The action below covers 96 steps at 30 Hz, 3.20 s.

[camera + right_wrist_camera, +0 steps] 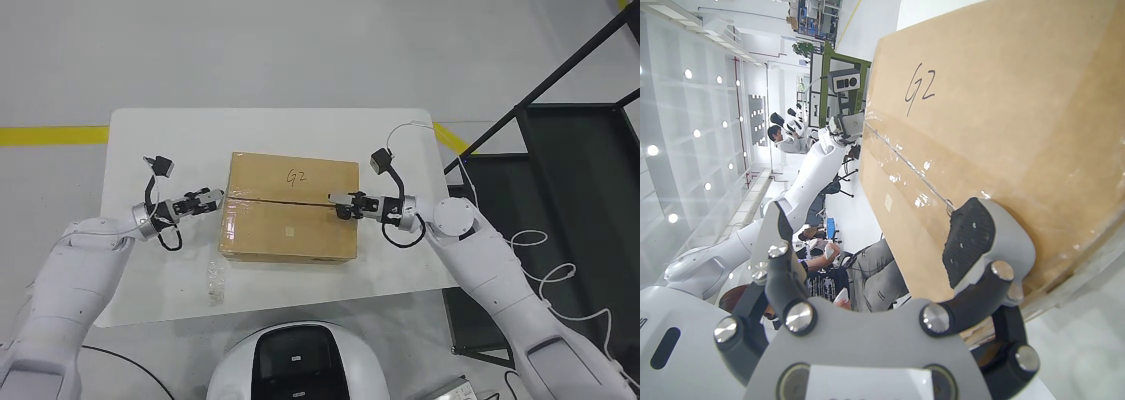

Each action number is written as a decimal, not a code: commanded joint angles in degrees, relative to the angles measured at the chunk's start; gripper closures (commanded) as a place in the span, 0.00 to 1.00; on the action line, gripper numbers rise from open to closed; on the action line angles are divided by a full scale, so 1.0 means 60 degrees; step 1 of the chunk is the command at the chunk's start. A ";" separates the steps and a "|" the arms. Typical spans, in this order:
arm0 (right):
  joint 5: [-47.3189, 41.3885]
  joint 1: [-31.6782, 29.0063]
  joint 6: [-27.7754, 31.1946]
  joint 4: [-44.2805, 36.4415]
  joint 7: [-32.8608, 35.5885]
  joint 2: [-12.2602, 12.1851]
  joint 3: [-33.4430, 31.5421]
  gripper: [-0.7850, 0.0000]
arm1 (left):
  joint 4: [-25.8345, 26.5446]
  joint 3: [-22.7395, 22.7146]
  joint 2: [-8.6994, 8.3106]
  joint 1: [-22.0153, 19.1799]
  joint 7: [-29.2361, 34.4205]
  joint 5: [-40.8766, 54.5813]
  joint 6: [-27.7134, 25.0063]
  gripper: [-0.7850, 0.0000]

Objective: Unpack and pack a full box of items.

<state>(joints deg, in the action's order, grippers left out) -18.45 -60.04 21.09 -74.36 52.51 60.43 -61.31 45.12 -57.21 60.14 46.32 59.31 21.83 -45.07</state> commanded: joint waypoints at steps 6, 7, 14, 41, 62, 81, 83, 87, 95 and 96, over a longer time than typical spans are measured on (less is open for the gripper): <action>0.0009 0.0028 0.0018 0.0021 0.0013 0.0039 0.0019 0.00 | 0.0260 -0.0639 -0.0263 0.0729 0.0177 0.0957 0.0297 0.00; 0.0000 0.0032 0.0021 0.0020 0.0008 0.0047 0.0029 0.00 | 0.0386 -0.0734 -0.0295 0.0887 0.0407 0.1327 0.0553 0.00; -0.0023 0.0068 0.0088 0.0085 0.0020 0.0094 0.0066 0.00 | 0.1078 -0.1158 -0.0392 0.1846 0.0231 0.2606 0.2393 0.00; -0.0110 0.0174 0.0390 0.0321 0.0210 0.0225 0.0090 0.00 | 0.2840 -0.1773 -0.0471 0.2869 -0.0704 0.3967 0.6382 0.00; -0.0087 0.0261 0.0394 0.0557 0.0245 0.0300 0.0044 0.00 | 0.1229 -0.0985 -0.0135 0.1478 -0.0466 0.3464 0.9180 0.00; 0.0007 0.0221 0.0289 0.0506 0.0243 0.0325 -0.0068 0.00 | -0.0310 -0.0599 0.0266 0.0619 -0.0297 0.3609 0.9244 1.00; 0.0011 0.0216 0.0289 0.0507 0.0248 0.0329 -0.0075 0.00 | -0.0409 -0.0634 0.0307 0.0577 -0.0353 0.3760 0.9201 1.00; -0.0003 0.0204 0.0304 0.0503 0.0260 0.0340 -0.0077 0.00 | -0.0525 -0.0797 0.0337 0.0564 -0.0507 0.3976 0.8946 1.00; 0.0000 0.0213 0.0300 0.0509 0.0250 0.0371 -0.0057 0.00 | 0.0257 -0.1276 0.0267 0.1086 -0.1860 0.3744 0.7688 0.83; 0.0003 0.0210 0.0307 0.0513 0.0243 0.0375 -0.0055 0.00 | 0.0497 -0.1327 0.0258 0.1225 -0.2073 0.3688 0.7512 0.83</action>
<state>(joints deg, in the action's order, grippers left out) -18.43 -58.77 22.87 -71.32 54.02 62.66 -61.65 46.33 -64.82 61.75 52.67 48.75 44.47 1.46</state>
